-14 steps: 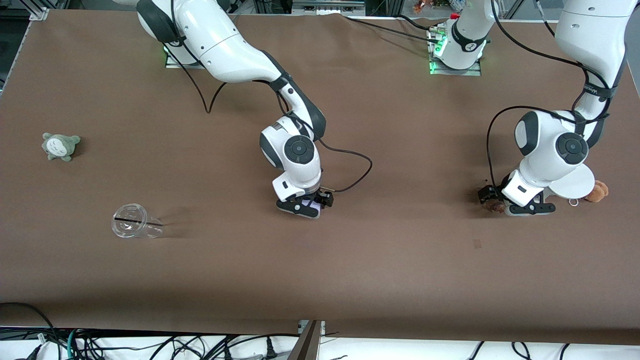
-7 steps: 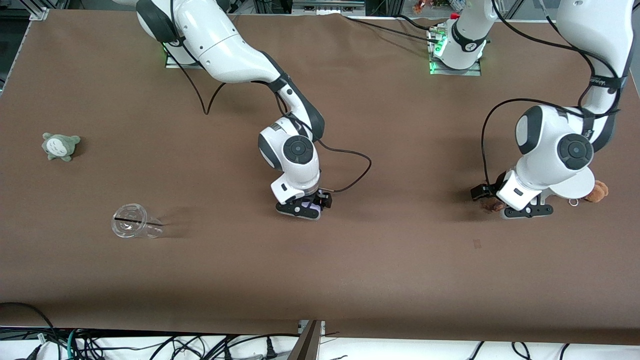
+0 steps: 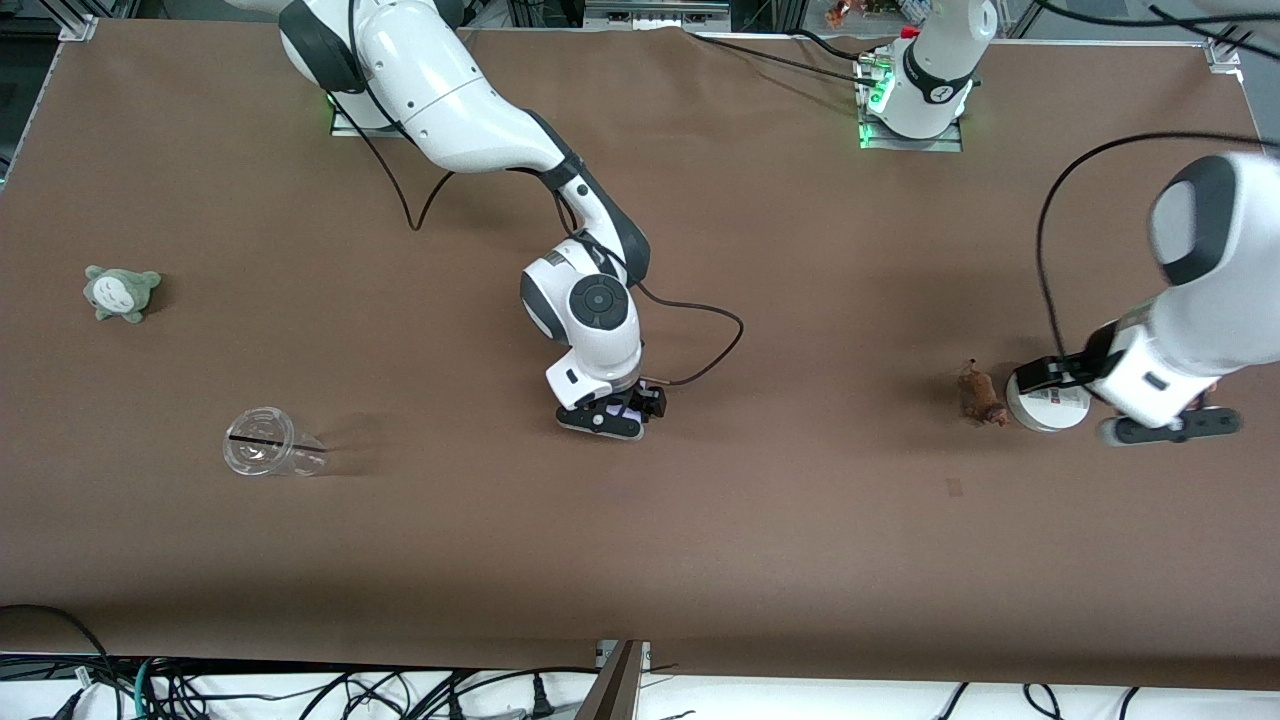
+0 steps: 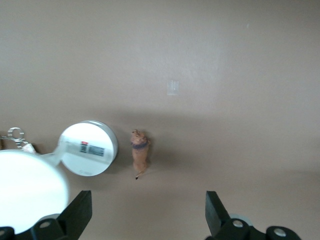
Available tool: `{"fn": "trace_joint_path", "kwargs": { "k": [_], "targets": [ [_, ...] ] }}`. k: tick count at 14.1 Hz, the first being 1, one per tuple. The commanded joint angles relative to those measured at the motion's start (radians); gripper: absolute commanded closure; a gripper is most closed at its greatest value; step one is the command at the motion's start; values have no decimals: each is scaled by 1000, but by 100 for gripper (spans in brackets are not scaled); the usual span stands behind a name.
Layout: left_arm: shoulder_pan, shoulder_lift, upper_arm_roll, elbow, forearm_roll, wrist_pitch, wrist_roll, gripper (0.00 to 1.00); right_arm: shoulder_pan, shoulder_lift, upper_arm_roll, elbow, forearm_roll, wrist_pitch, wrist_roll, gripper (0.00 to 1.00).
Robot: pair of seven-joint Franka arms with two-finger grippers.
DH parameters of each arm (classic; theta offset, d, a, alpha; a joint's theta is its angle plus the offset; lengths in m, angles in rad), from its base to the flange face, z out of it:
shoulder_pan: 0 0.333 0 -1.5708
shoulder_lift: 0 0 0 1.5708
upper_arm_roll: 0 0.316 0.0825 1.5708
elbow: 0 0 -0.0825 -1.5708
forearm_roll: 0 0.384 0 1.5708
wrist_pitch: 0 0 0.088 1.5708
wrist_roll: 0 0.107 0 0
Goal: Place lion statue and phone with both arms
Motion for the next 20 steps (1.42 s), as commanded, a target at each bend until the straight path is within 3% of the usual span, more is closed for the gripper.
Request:
{"fn": "trace_joint_path", "kwargs": {
  "k": [1,2,5,6,10,14,16,18,20],
  "targets": [
    [4,21,-3,129,1,-92,21,0,2,11,-1,19,-13,6,1,3],
    [3,23,-3,165,3,-118,21,0,2,11,-1,19,-13,6,-4,11],
    [-11,23,-4,240,1,-209,21,0,-7,3,-1,19,-10,-4,-19,52],
    [-11,21,-7,258,1,-229,21,0,-8,-1,-1,19,-5,-7,-20,59],
    [-10,4,-3,309,3,-310,18,0,-34,-26,1,20,0,-50,-69,61],
    [-40,-122,7,216,0,-309,4,0,-85,-72,2,8,13,-130,-204,61],
    [-56,-181,14,141,-51,-304,1,0,-119,-119,-2,-65,19,-126,-290,61],
    [-95,-212,58,95,-59,-304,4,0,-172,-175,-2,-148,20,-113,-377,60],
    [-147,-217,161,90,-113,-303,18,0,-234,-233,-2,-246,21,-71,-479,59]
  ]
}}
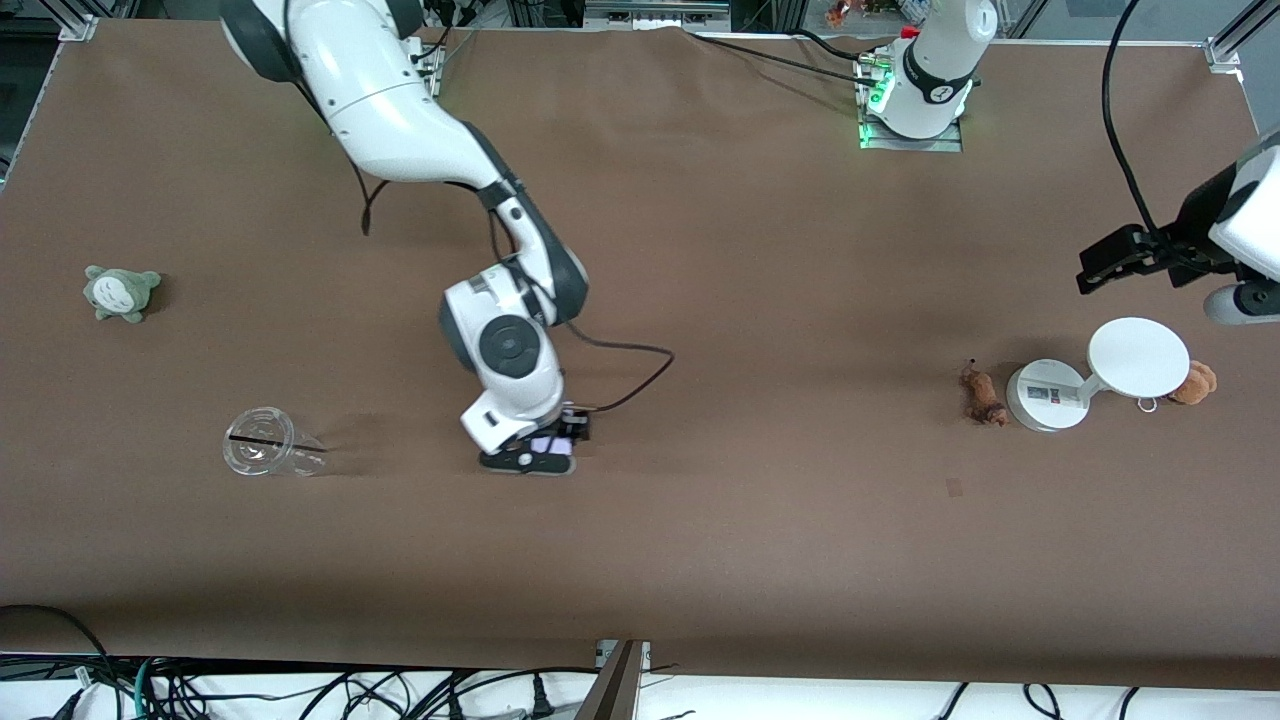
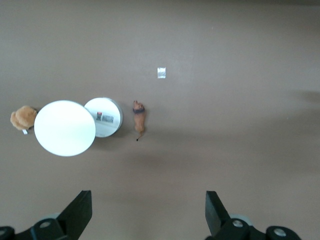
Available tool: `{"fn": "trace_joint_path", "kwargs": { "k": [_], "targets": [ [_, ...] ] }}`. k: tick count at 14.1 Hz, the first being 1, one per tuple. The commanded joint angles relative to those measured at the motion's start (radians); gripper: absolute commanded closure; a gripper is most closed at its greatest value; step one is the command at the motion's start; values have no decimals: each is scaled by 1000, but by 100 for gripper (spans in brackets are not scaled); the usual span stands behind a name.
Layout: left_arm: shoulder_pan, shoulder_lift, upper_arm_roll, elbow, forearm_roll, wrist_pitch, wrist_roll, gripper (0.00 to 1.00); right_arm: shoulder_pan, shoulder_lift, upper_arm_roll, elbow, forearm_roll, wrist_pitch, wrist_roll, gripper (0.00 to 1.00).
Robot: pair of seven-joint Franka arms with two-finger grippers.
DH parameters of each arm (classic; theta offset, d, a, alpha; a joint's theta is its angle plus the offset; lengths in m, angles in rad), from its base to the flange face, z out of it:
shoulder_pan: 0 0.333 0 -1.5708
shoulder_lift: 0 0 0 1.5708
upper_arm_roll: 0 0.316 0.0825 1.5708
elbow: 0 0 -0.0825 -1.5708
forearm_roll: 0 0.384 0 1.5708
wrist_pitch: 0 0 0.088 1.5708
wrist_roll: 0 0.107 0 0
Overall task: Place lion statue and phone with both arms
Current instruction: 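Carry the phone toward the glass cup while the left gripper withdraws, then lower the phone beside the glass cup and open the right gripper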
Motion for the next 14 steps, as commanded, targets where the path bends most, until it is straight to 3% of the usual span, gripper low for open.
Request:
{"fn": "trace_joint_path", "kwargs": {
  "k": [1,5,8,9,10,11,12,14],
  "targets": [
    [-48,-39,116,-62,-98,14,35,0,-92,-126,11,-204,17,82,-158,59],
    [-75,-70,120,-116,-75,32,44,0,-207,-153,12,-349,103,219,-386,57],
    [-77,-62,112,-113,-44,31,46,0,-261,-153,12,-357,114,222,-447,56],
    [-75,-53,110,-108,-46,28,44,0,-270,-150,11,-357,114,222,-447,52],
    [-75,-46,110,-101,-44,25,43,0,-287,-149,14,-357,114,224,-447,38],
    [-77,-46,109,-99,-44,25,43,0,-297,-149,17,-357,114,224,-448,10],
    [-77,-46,109,-101,-44,25,41,0,-297,-149,18,-354,115,222,-447,1],
    [-75,-46,110,-99,-44,25,43,0,-294,-153,23,-348,115,216,-442,1]
  ]
}}
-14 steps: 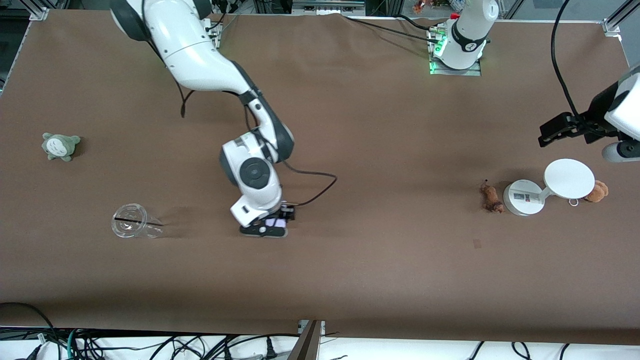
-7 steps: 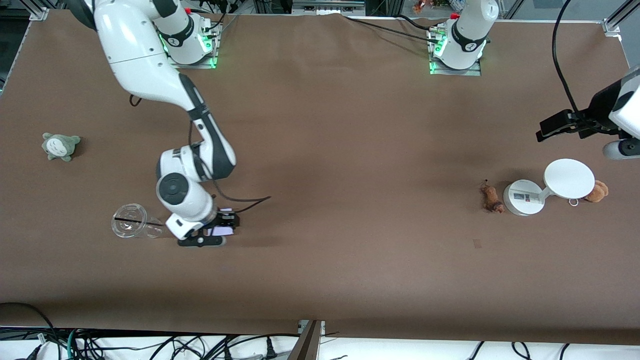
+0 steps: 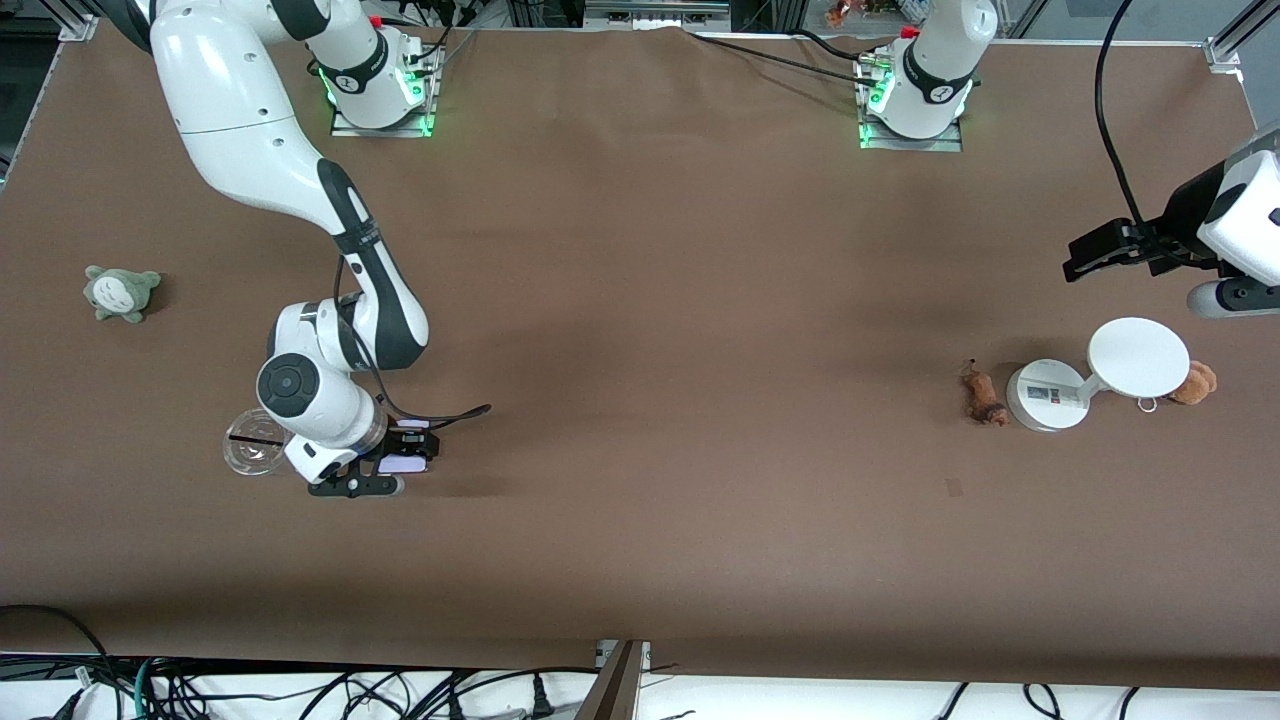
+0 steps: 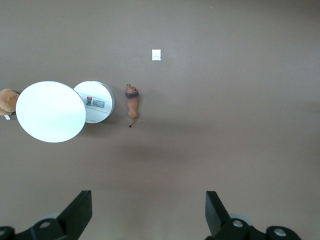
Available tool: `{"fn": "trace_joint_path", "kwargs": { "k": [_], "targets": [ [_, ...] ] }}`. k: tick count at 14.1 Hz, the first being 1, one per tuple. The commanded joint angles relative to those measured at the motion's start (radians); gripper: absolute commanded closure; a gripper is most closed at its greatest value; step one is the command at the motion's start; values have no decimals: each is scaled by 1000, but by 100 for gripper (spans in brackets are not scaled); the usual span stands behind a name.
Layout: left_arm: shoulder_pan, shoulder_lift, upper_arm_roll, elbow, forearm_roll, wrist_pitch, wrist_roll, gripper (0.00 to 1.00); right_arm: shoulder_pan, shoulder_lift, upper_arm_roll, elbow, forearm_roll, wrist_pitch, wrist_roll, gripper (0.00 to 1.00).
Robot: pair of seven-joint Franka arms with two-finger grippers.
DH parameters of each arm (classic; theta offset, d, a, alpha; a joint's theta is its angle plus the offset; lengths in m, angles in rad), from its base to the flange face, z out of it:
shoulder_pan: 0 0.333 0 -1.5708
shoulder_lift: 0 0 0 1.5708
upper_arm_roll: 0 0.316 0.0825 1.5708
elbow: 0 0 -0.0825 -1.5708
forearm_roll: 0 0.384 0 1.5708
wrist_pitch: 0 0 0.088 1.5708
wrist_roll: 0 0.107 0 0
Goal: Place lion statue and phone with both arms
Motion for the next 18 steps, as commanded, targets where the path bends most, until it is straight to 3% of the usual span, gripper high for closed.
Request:
{"fn": "trace_joint_path", "kwargs": {
  "k": [1,5,9,12,16,18],
  "targets": [
    [-1,-12,6,-15,20,10,15,0,-11,-50,23,-37,16,2,-21,0],
    [-4,-11,6,-14,20,12,15,0,1,-170,38,-35,18,-110,11,0],
    [-7,6,5,6,20,10,13,0,3,-362,38,-17,16,-418,57,0],
    [-7,6,5,6,21,10,13,0,3,-460,34,-12,-4,-526,51,0],
    [-9,7,6,8,21,10,13,0,0,-473,29,210,-51,-775,42,0],
    [-7,7,6,8,21,10,13,0,0,-473,27,238,-92,-831,34,0]
  ]
}}
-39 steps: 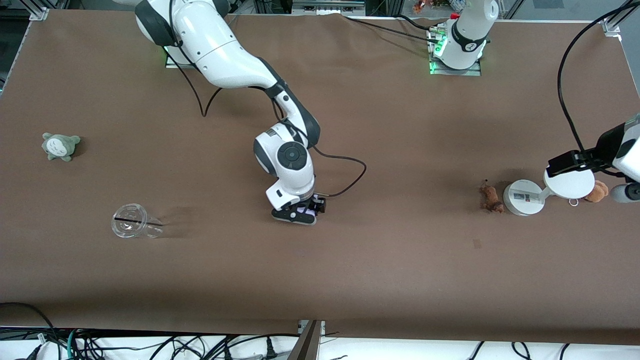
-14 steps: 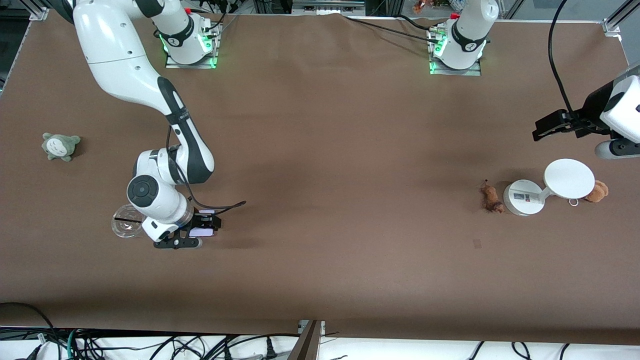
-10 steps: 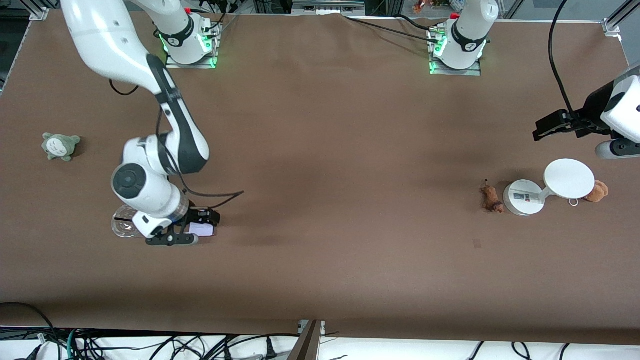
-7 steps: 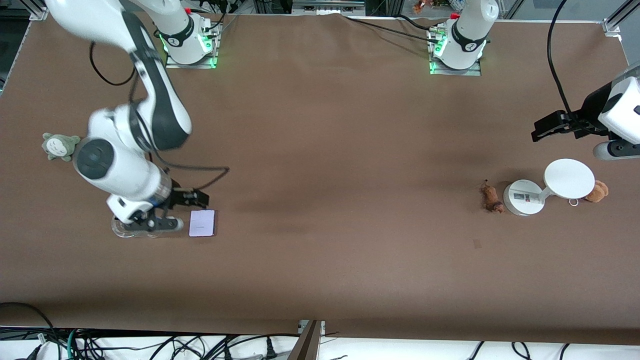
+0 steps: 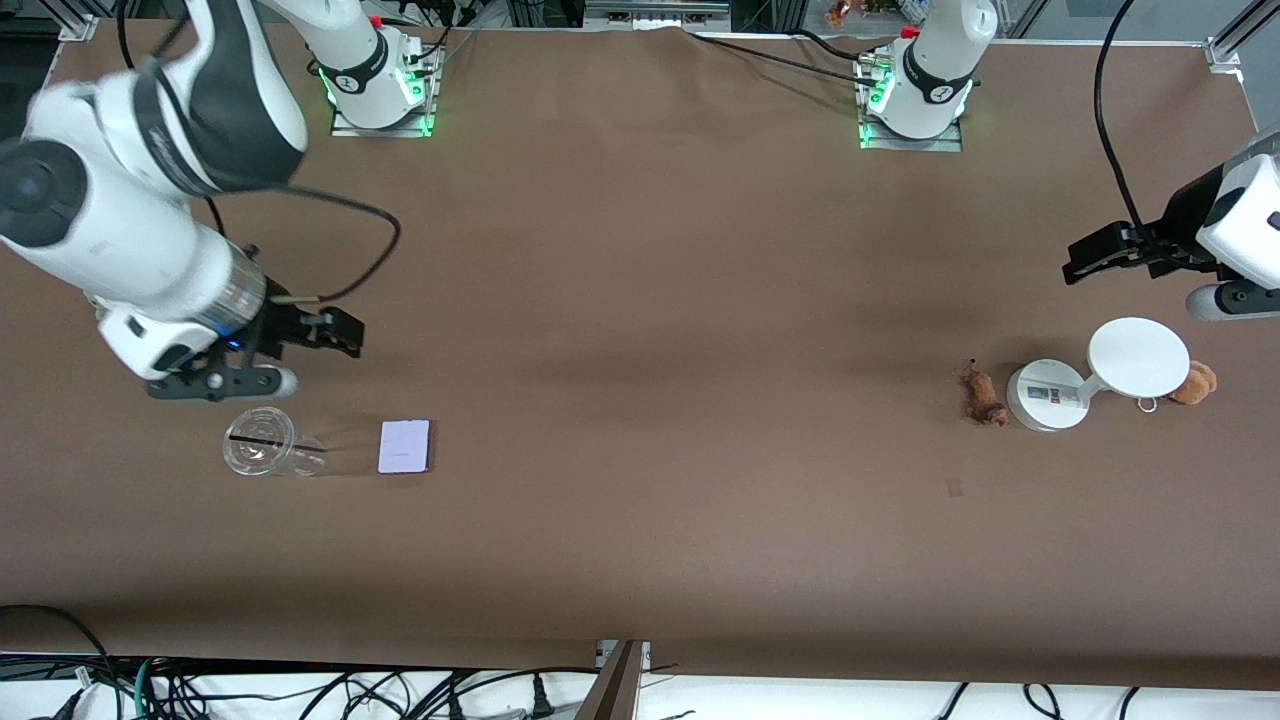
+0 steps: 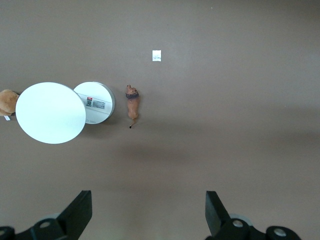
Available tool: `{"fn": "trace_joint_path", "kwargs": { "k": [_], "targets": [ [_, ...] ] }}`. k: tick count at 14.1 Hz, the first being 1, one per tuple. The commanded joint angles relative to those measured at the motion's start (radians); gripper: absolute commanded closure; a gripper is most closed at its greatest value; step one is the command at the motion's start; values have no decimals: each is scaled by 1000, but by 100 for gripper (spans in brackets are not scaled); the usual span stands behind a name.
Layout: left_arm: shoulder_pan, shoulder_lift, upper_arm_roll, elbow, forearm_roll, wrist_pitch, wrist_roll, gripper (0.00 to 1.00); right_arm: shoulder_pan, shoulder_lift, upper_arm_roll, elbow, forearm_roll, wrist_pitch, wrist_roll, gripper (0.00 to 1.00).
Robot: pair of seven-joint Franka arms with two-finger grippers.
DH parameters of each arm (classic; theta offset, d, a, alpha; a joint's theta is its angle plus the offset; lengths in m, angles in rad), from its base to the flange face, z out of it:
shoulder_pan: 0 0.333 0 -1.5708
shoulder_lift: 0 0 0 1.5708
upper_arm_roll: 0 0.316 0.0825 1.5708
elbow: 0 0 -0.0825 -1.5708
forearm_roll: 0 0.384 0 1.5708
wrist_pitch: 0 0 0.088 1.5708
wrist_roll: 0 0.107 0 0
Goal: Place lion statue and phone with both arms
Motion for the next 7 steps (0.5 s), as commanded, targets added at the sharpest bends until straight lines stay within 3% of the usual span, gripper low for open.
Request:
{"fn": "trace_joint_path", "kwargs": {
  "k": [1,5,7],
  "targets": [
    [-6,3,4,8,21,5,13,0,-6,12,2,54,-46,-66,-10,0],
    [-6,3,4,9,21,5,13,0,-6,0,1,57,-37,-68,-1,0],
    [-6,3,4,8,21,5,13,0,-21,-54,-7,44,-26,-68,-4,0]
  ]
}}
